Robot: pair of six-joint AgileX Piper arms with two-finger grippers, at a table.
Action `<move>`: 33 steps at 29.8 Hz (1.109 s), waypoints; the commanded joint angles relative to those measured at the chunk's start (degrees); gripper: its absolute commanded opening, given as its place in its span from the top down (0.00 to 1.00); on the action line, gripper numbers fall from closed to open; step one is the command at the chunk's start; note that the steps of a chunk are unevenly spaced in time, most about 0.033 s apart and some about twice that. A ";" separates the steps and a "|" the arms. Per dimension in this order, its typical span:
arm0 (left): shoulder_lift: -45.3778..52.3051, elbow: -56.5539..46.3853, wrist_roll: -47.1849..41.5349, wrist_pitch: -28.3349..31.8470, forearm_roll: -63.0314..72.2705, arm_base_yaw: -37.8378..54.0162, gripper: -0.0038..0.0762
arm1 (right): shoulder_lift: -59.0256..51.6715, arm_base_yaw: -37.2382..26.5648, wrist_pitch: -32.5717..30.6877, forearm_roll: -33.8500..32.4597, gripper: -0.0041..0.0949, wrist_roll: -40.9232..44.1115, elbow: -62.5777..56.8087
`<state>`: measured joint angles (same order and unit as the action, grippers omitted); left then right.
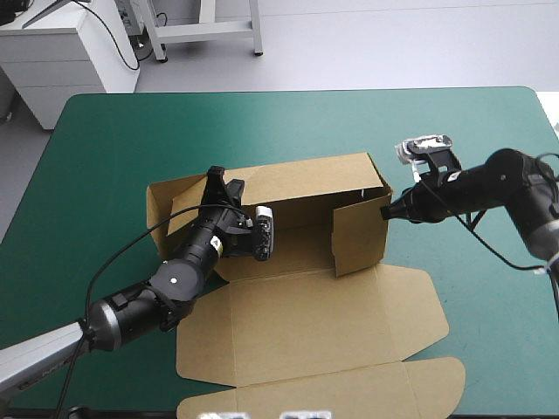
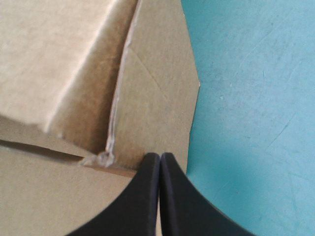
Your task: Fold the box
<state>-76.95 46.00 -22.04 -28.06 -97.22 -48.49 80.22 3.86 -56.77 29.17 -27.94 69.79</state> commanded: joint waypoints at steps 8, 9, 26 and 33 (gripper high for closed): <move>0.91 1.25 -0.09 1.72 -0.04 -0.03 0.96 | -6.26 0.01 17.69 13.22 0.93 -23.65 -12.56; 0.91 1.25 -0.09 1.72 -0.04 -0.03 0.96 | -6.24 0.01 17.53 14.01 0.89 -24.70 -12.56; 0.91 1.25 -0.09 1.77 -0.54 -0.03 0.96 | -5.79 0.01 8.12 13.09 0.37 -33.80 -12.46; 0.91 1.25 -0.09 3.35 -2.71 -0.03 0.96 | -4.38 0.14 6.93 16.27 0.29 -34.16 -12.46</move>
<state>-76.95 46.04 -22.09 -27.39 -98.09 -48.19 76.02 3.91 -50.17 41.35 -60.90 55.90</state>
